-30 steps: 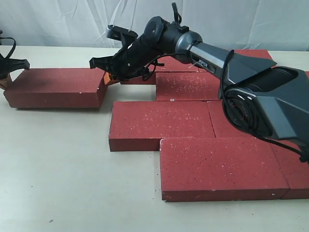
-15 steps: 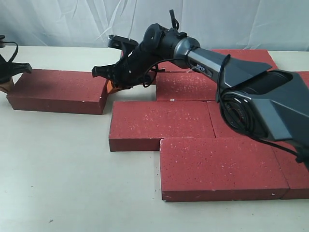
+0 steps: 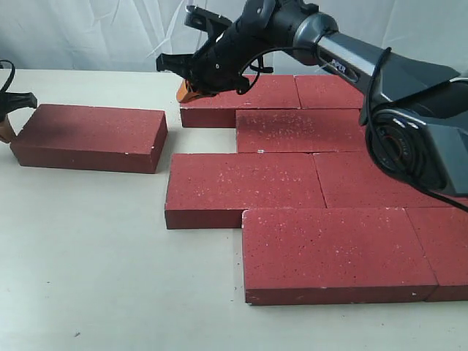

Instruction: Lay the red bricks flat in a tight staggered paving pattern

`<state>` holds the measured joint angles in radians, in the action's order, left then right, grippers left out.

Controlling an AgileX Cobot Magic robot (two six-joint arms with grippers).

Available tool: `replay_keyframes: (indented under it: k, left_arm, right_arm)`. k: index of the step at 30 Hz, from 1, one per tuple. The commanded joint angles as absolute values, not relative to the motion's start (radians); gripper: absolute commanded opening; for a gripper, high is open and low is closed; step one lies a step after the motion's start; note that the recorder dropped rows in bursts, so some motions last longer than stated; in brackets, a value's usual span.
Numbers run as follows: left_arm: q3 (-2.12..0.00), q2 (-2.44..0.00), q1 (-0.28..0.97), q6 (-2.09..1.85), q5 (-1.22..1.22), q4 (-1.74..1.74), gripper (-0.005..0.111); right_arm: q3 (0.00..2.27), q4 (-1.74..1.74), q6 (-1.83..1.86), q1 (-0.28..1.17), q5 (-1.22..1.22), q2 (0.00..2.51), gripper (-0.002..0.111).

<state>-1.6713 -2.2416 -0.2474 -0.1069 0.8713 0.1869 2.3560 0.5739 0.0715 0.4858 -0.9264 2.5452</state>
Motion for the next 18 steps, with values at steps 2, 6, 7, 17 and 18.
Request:
replay_keyframes:
  k: [2, 6, 7, 17, 18]
  left_arm:
    - [-1.673, -2.240, -0.247, -0.116, 0.870, 0.235, 0.000]
    - [-1.673, -2.251, -0.247, -0.216, 0.901, 0.361, 0.000]
    - [-1.673, -2.251, -0.247, -0.225, 0.903, 0.383, 0.000]
    - [-1.673, -2.251, -0.247, -0.271, 0.941, 0.443, 0.000]
    - [-1.673, -2.251, -0.247, -0.294, 0.941, 0.455, 0.000]
  right_arm:
    - [2.358, 0.474, 0.066, 0.476, -0.946, 2.486, -0.001]
    - [2.358, 0.474, 0.066, 0.476, -0.948, 2.486, -0.001]
    - [2.358, 0.474, 0.063, 0.476, -0.948, 2.486, -0.001]
    - [2.358, 0.474, 0.055, 0.476, -0.952, 2.486, -0.001]
    - [2.358, 0.474, 0.055, 0.476, -0.952, 2.486, -0.001]
